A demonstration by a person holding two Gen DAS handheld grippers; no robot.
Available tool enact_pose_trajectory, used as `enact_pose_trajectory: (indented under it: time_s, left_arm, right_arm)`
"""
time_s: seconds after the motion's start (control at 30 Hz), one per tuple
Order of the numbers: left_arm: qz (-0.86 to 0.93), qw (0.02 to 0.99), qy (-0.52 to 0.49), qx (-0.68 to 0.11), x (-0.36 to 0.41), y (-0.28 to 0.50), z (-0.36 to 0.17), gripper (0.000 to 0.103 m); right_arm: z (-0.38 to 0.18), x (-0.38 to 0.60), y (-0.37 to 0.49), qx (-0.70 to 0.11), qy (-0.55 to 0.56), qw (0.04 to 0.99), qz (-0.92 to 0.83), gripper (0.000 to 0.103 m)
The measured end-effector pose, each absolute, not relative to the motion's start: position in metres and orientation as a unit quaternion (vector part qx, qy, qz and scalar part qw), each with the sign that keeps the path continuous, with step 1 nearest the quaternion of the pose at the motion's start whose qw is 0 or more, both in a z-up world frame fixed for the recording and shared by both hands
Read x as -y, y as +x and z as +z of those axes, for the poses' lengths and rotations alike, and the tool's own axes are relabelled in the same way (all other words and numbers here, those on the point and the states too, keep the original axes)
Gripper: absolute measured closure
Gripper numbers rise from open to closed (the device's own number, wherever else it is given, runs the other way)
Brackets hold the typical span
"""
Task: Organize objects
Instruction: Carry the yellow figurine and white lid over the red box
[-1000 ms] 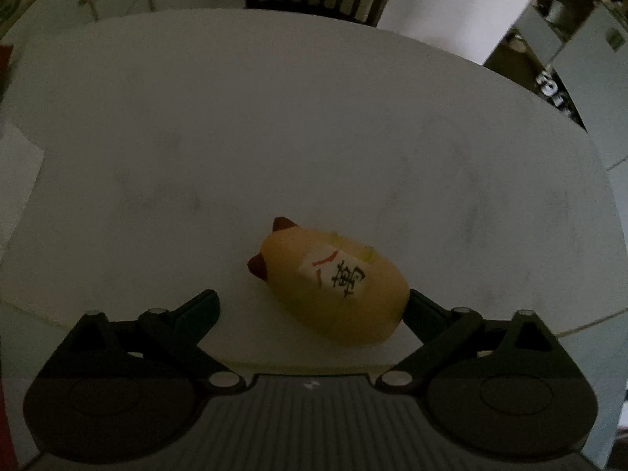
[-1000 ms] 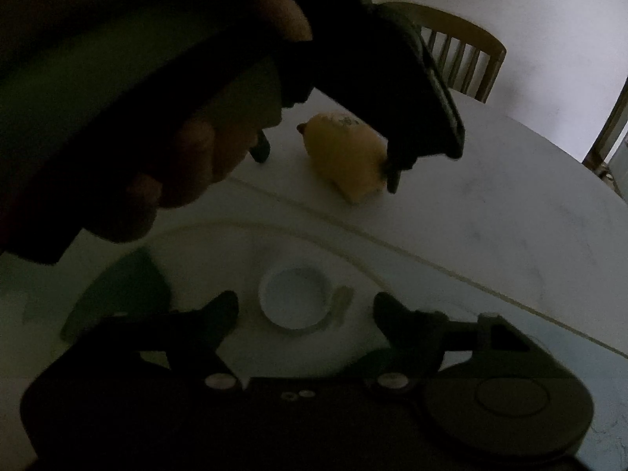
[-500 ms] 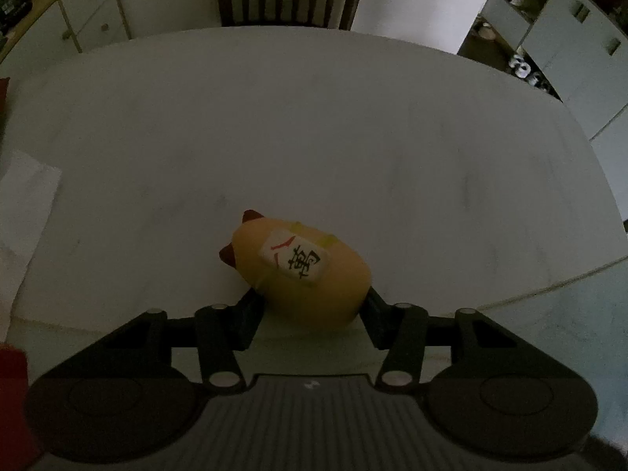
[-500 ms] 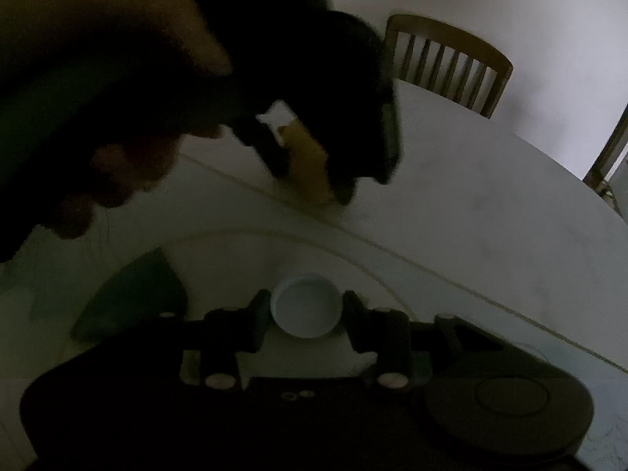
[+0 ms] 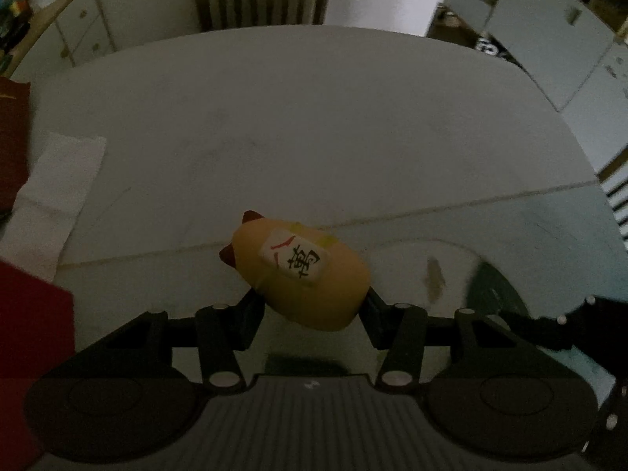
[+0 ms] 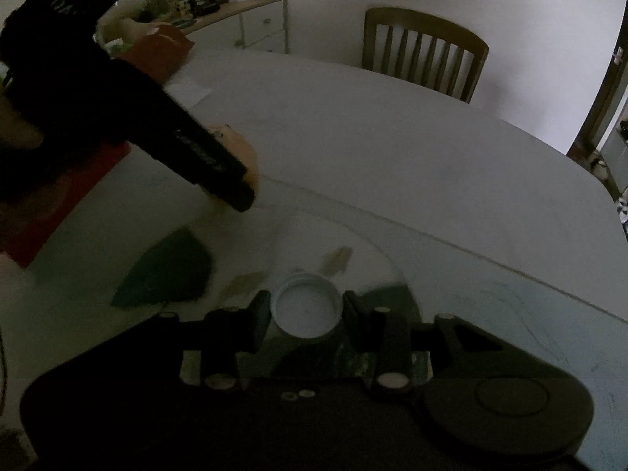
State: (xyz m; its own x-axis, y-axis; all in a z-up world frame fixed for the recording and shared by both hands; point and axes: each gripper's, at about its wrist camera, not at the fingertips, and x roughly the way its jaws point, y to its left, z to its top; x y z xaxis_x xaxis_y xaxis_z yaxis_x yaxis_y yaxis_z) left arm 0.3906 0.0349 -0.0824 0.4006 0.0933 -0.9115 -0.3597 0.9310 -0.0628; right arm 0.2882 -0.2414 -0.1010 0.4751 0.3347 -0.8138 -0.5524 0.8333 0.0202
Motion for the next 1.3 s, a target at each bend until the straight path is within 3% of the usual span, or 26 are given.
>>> enact_pose_trajectory:
  time_s: [0.63,1.3]
  left_arm:
    - [0.053,0.87,-0.087,-0.483,-0.01,0.261,-0.026,0.052]
    - [0.056,0.879,-0.097,-0.464,-0.12,0.151,0.014,0.052]
  right_arm:
    - [-0.029,0.226,0.213,-0.42,-0.069,0.864,0.267,0.065]
    - [0.004,0.105,0.18,-0.405,-0.075,0.865,0.287,0.065]
